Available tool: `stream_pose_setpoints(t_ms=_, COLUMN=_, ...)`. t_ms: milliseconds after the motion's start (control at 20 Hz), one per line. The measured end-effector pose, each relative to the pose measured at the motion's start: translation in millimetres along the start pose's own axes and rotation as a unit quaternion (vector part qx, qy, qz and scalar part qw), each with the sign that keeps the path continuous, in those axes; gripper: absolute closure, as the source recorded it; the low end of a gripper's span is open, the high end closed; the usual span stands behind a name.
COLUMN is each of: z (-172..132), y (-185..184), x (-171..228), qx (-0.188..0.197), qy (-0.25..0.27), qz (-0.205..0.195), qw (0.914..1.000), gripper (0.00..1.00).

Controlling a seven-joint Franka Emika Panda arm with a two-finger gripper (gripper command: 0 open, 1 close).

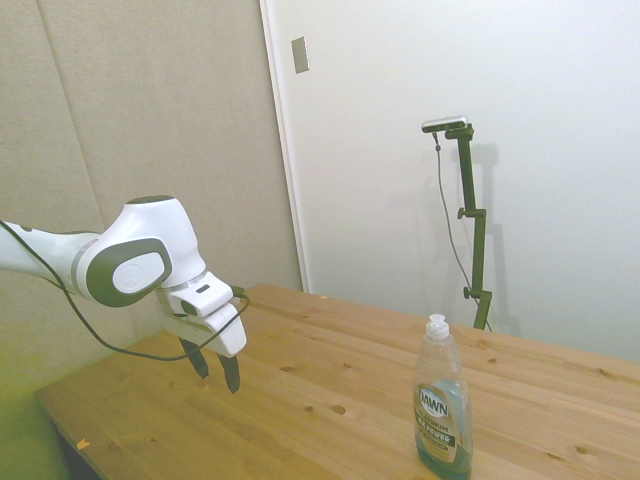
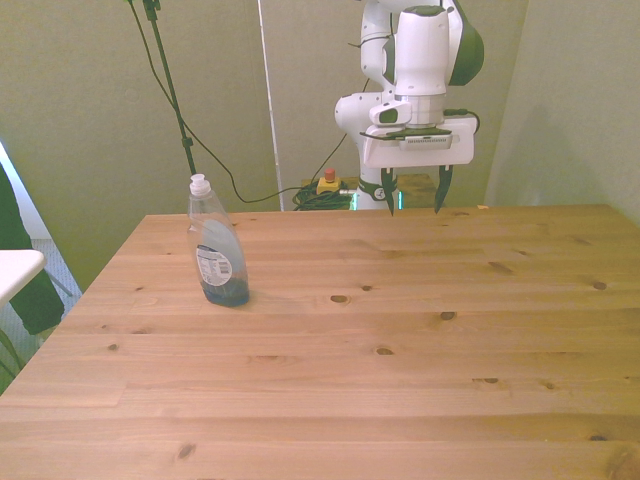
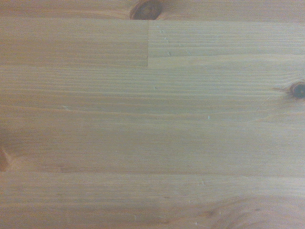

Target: Knock down the dish soap

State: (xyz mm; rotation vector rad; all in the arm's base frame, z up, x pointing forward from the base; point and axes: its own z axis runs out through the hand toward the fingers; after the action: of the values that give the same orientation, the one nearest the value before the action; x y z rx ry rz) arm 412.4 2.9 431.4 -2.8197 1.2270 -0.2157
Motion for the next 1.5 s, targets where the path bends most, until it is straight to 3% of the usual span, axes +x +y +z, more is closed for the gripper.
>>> stream_pose_setpoints(t_ms=250, z=-7.5, y=10.9, x=15.8, qx=0.001, qy=0.022, qz=0.02, qw=0.9996, gripper=0.0)
stream_pose_setpoints(t_ms=500, z=-32.0, y=66.5, x=93.8, qx=0.007, qy=0.067, qz=0.097, qw=0.993, gripper=0.0)
stream_pose_setpoints(t_ms=550, z=-33.0, y=75.7, x=108.9, qx=0.007, qy=0.071, qz=0.11, qw=0.9913, gripper=1.0)
stream_pose_setpoints(t_ms=850, z=-15.1, y=115.0, x=183.0, qx=-0.004, qy=0.071, qz=0.16, qw=0.9845, gripper=1.0)
stream_pose_setpoints(t_ms=1200, z=-2.8, y=160.7, x=236.4, qx=-0.022, qy=0.072, qz=0.184, qw=0.9799, gripper=1.0)
stream_pose_setpoints(t_ms=1500, z=-3.2, y=153.9, x=256.3, qx=-0.036, qy=0.085, qz=0.174, qw=0.9805, gripper=1.0)
